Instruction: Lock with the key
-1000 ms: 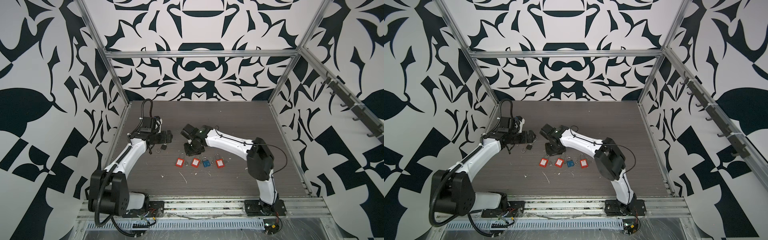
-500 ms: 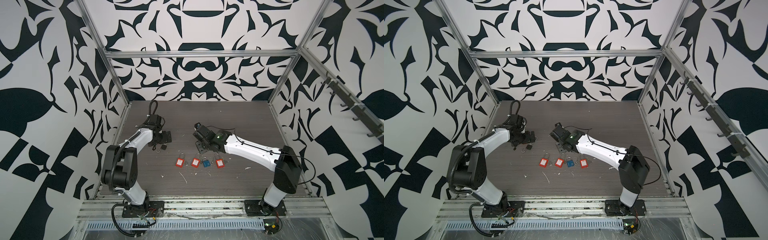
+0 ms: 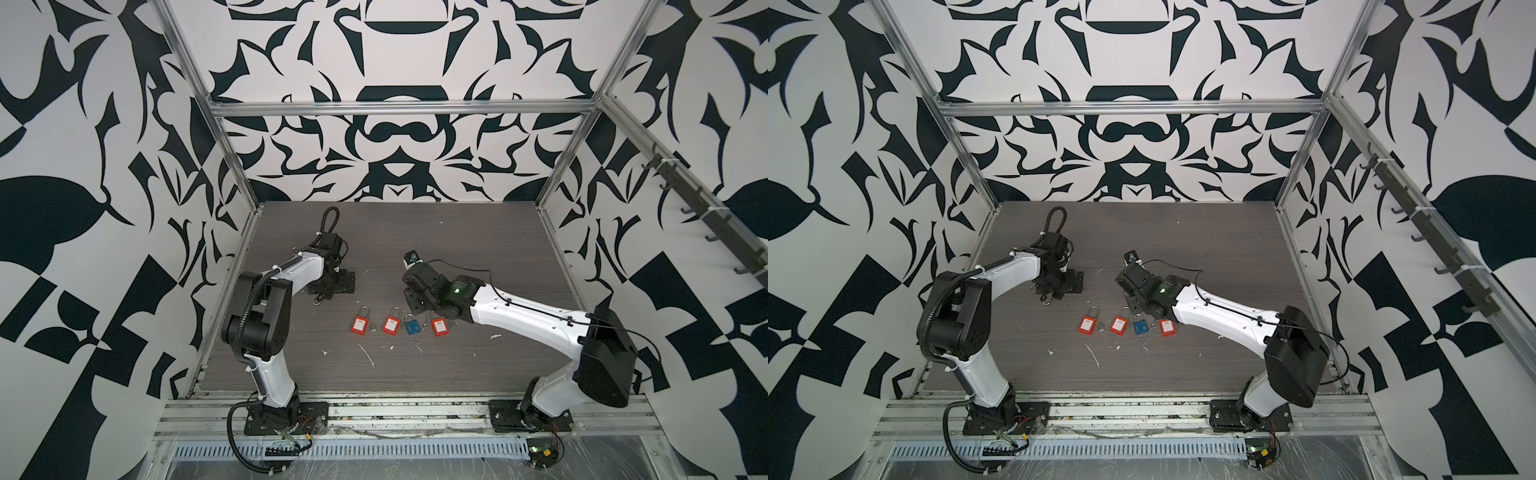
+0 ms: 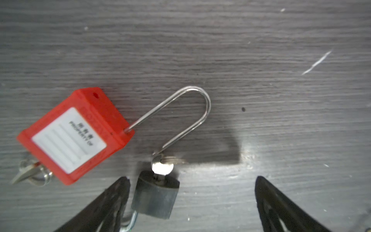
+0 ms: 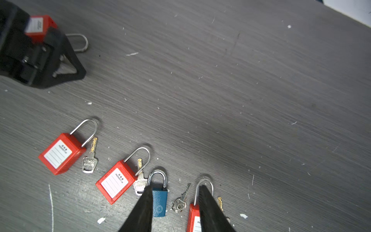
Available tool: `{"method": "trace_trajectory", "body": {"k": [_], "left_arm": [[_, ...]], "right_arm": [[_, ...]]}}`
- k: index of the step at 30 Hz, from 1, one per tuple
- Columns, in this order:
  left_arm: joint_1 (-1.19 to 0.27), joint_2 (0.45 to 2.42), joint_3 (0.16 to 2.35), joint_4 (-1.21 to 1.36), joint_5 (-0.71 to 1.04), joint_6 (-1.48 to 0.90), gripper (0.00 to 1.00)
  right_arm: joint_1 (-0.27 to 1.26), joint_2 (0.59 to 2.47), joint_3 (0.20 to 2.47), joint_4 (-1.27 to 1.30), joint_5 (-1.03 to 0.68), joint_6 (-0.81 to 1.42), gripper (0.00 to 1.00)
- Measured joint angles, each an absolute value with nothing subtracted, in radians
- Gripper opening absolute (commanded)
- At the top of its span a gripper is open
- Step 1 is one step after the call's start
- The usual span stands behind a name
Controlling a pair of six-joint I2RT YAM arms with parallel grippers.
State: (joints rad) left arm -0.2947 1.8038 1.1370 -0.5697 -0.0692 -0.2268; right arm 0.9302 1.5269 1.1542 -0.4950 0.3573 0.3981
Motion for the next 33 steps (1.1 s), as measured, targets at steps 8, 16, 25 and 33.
{"method": "trace_trajectory", "body": {"k": [8,16,25,33], "left_arm": [[-0.376,1.835,1.15,-0.573,-0.096,-0.172,0.99],[-0.498,1.836,1.152,-0.556,-0.065,-0.081,0.98],[-0.516,1.807,1.192,-0.552,-0.044,-0.106,0.99],[-0.253,1.484,1.097,-0.528,0.018,-0.265,0.99]], "right_arm": [[0.93,1.502,1.106,-0.472,0.38,0.394,0.37],[0.93,1.399,1.029,-0.353,0.387,0.346,0.34],[0.929,1.341,0.955,-0.201,0.255,0.126,0.36],[0.929,1.475,1.075,-0.173,0.039,-0.109,0.39]]}}
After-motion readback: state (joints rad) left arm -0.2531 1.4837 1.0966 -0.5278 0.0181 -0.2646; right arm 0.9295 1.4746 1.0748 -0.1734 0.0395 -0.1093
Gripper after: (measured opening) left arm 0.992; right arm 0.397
